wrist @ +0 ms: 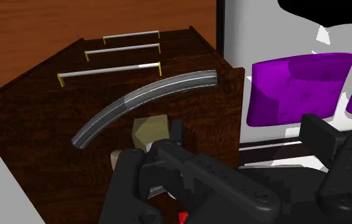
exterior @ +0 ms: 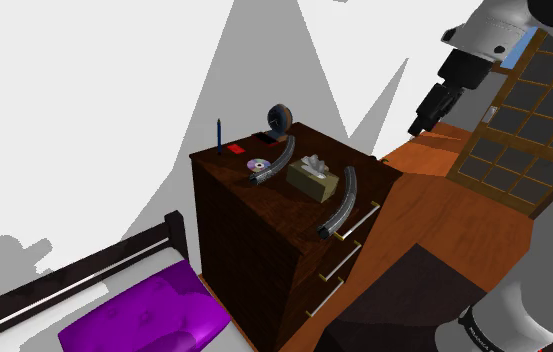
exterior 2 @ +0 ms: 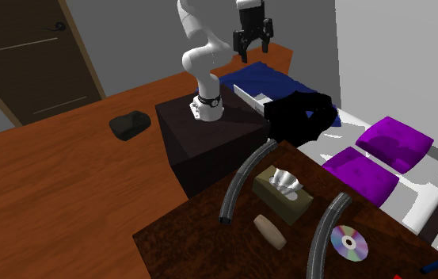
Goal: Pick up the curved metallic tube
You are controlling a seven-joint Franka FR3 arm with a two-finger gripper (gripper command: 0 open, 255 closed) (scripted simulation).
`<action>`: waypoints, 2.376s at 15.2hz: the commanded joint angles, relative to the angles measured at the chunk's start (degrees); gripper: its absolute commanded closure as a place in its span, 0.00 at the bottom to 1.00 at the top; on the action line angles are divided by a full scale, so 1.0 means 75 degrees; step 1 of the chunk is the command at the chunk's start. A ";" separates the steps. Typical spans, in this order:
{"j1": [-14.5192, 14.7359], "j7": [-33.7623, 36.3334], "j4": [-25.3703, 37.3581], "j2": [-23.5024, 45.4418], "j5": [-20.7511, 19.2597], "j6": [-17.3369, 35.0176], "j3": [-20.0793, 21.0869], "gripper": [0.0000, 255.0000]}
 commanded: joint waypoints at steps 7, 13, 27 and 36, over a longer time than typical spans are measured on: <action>-0.0277 0.0464 -0.0580 0.1018 -0.0117 0.1339 0.0129 0.00; -0.0549 0.0962 -0.0858 0.2313 -0.0262 0.2644 0.0204 0.00; -0.1134 0.2255 -0.0357 0.6005 -0.0748 0.5177 0.0098 0.00; -0.1251 0.2610 -0.0025 0.7540 -0.0849 0.6184 -0.0035 0.00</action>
